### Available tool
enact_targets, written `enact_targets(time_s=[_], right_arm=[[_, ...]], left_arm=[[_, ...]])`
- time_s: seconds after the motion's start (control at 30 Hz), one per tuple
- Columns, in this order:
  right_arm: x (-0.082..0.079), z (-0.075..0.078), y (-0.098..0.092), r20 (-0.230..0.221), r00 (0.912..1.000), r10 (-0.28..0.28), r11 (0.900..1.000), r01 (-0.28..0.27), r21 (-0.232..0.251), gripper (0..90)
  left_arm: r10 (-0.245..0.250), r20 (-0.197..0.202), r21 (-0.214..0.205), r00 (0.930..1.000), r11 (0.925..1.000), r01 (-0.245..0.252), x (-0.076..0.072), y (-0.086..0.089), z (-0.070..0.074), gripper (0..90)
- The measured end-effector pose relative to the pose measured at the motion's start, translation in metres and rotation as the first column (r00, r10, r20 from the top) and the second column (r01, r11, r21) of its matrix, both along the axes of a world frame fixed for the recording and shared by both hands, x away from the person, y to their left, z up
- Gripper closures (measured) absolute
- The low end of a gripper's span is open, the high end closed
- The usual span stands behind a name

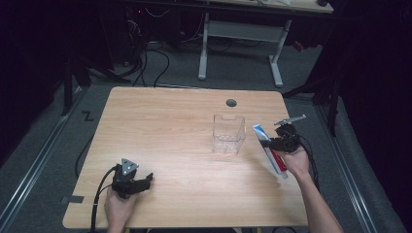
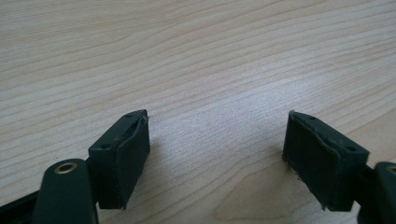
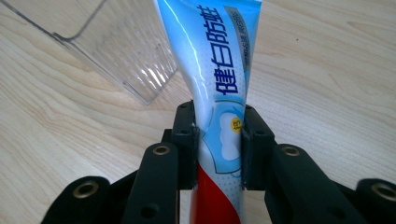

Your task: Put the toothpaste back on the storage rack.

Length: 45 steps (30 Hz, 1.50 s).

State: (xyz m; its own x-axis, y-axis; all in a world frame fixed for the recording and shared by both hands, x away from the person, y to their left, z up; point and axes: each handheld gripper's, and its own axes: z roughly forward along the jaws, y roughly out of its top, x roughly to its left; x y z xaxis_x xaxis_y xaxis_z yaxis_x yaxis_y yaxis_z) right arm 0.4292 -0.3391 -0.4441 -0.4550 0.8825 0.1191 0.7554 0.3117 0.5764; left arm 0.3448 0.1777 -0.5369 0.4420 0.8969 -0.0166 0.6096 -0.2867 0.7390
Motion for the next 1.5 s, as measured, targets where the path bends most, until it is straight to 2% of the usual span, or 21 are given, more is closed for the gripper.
enact_targets(time_s=[0.5,0.7,0.8,1.5], right_arm=[[-0.007,0.016,0.003,0.053,0.9984,0.020,0.9983,-0.023,0.054,72.1],[-0.012,0.023,0.005,0.081,0.9963,0.031,0.9975,-0.036,0.062,72.2],[-0.013,0.025,0.005,0.092,0.9953,0.030,0.9960,-0.038,0.081,72.1],[-0.016,0.045,0.018,0.164,0.9859,0.035,0.9934,-0.052,0.102,72.2]], left_arm=[[0.002,0.000,0.000,1.0000,1.0000,-0.002,0.000,0.000,0.000,23.3],[0.002,0.000,0.000,1.0000,1.0000,-0.002,0.000,0.000,0.000,23.4],[0.002,0.000,0.000,1.0000,1.0000,-0.002,0.000,0.000,0.000,23.5],[0.001,0.001,0.000,1.0000,1.0000,-0.001,0.000,0.000,0.000,23.4]])
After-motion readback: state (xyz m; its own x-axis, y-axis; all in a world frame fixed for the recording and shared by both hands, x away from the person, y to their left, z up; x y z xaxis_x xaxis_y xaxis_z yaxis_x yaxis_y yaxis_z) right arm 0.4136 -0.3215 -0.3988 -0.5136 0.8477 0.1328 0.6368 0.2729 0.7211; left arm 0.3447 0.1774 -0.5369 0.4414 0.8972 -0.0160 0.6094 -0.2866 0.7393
